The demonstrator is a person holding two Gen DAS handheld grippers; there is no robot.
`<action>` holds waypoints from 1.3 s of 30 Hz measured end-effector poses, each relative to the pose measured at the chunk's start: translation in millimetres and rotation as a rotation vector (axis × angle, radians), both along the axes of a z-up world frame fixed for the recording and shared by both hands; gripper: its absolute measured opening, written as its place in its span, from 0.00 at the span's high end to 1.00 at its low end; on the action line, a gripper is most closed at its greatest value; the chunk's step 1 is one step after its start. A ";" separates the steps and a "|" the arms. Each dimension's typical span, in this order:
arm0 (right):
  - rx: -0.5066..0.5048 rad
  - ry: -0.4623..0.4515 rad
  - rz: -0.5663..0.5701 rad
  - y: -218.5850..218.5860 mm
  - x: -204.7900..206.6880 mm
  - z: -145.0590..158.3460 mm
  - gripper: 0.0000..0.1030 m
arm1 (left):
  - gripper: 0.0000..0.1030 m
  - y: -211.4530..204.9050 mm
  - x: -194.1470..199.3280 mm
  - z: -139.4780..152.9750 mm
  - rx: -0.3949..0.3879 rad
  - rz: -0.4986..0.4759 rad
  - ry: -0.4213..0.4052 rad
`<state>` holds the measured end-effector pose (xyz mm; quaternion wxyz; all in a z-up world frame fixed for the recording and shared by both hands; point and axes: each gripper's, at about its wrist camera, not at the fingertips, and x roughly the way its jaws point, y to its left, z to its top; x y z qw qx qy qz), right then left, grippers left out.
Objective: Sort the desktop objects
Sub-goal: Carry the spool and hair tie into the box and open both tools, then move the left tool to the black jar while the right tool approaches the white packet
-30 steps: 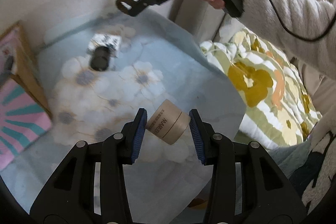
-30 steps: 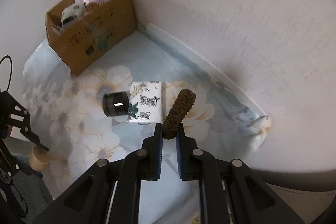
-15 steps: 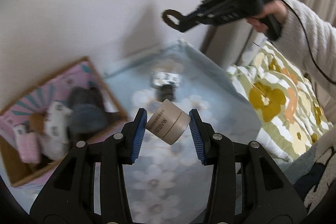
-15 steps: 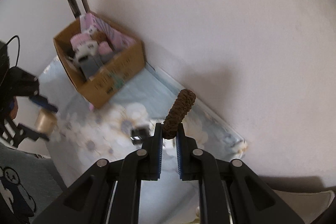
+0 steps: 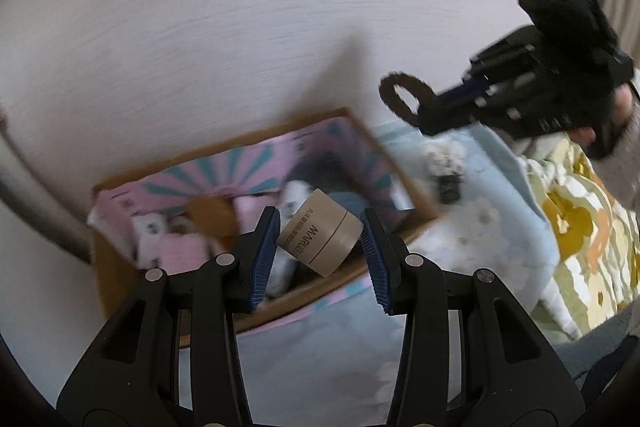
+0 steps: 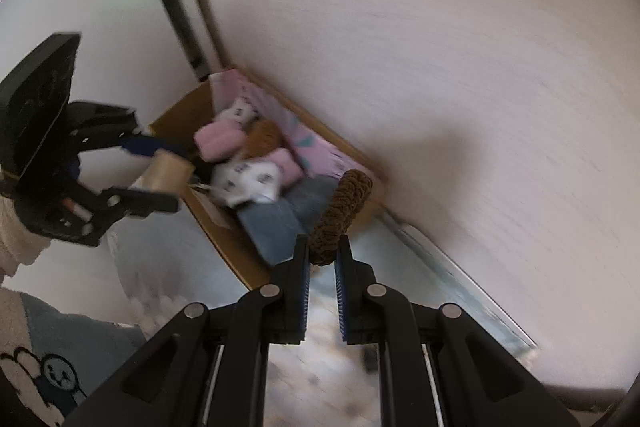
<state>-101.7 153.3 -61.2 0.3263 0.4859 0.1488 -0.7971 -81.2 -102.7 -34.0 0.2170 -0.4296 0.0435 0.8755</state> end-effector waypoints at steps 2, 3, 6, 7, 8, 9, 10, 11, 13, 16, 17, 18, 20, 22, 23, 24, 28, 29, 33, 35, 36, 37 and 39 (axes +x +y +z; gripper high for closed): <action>-0.016 -0.015 0.024 -22.0 -3.7 -3.0 0.89 | 0.63 -12.5 -2.7 -2.8 0.003 0.020 -0.007; -0.024 -0.016 0.038 -31.8 -5.0 -4.0 0.89 | 0.63 -19.7 -4.0 -4.6 0.003 0.030 -0.009; -0.034 -0.024 0.077 -62.8 -10.4 -10.2 0.89 | 0.63 -38.4 -8.1 -10.5 0.000 0.050 -0.017; -0.038 -0.031 0.087 -72.9 -12.8 -13.0 0.89 | 0.63 -43.8 -9.7 -13.0 -0.002 0.056 -0.021; -0.041 -0.036 0.096 -82.0 -15.0 -16.1 0.89 | 0.63 -47.6 -10.7 -14.9 -0.004 0.061 -0.024; -0.041 -0.038 0.104 -90.1 -17.0 -18.2 0.89 | 0.63 -53.2 -12.6 -18.0 -0.006 0.067 -0.029; -0.039 -0.040 0.111 -99.0 -19.2 -21.9 0.89 | 0.63 -56.7 -14.6 -20.6 -0.007 0.071 -0.033; -0.039 -0.043 0.114 -105.8 -21.4 -25.0 0.89 | 0.63 -60.5 -16.1 -23.2 -0.007 0.074 -0.036; -0.036 -0.047 0.108 -116.6 -25.9 -31.4 0.89 | 0.63 -67.3 -19.5 -28.5 -0.004 0.078 -0.046; -0.032 -0.062 0.104 -129.0 -32.7 -42.0 0.89 | 0.63 -74.1 -23.0 -34.7 -0.002 0.084 -0.055; -0.030 -0.065 0.103 -130.7 -33.9 -43.6 0.89 | 0.63 -75.4 -23.5 -35.8 0.002 0.085 -0.057; -0.029 -0.067 0.104 -131.7 -34.9 -44.7 0.89 | 0.63 -77.7 -24.4 -37.2 0.005 0.086 -0.059; -0.034 -0.079 0.105 -134.6 -38.0 -46.8 0.89 | 0.63 -80.7 -26.0 -38.1 0.007 0.088 -0.060; -0.031 -0.080 0.105 -137.8 -40.5 -48.6 0.89 | 0.63 -83.9 -29.1 -40.6 0.010 0.086 -0.066; -0.031 -0.083 0.108 -139.1 -41.8 -49.5 0.89 | 0.63 -84.5 -29.5 -40.6 0.011 0.090 -0.068; -0.033 -0.089 0.109 -139.7 -43.0 -49.9 0.89 | 0.60 -85.9 -30.3 -40.6 0.013 0.098 -0.068; -0.026 -0.086 0.080 -137.2 -46.4 -51.8 0.70 | 0.00 -90.4 -28.3 -35.1 -0.017 0.155 -0.034; -0.021 -0.079 0.070 -134.8 -46.4 -50.9 0.62 | 0.00 -91.5 -26.1 -32.9 -0.015 0.158 -0.020; -0.056 -0.048 0.010 -116.6 -43.8 -43.5 0.38 | 0.00 -96.8 -19.4 -26.4 -0.006 0.186 -0.008; -0.077 -0.031 -0.037 -103.2 -41.1 -37.4 0.38 | 0.00 -99.7 -14.9 -23.0 0.016 0.196 -0.006; -0.094 -0.026 -0.055 -96.4 -39.3 -34.4 0.38 | 0.00 -100.9 -13.8 -21.0 0.024 0.202 -0.005; -0.115 -0.026 -0.072 -87.3 -36.4 -31.0 0.38 | 0.00 -101.7 -11.8 -17.4 0.028 0.209 -0.003; -0.121 -0.014 -0.096 -75.4 -32.4 -25.3 0.38 | 0.00 -101.7 -9.9 -12.5 0.027 0.217 0.002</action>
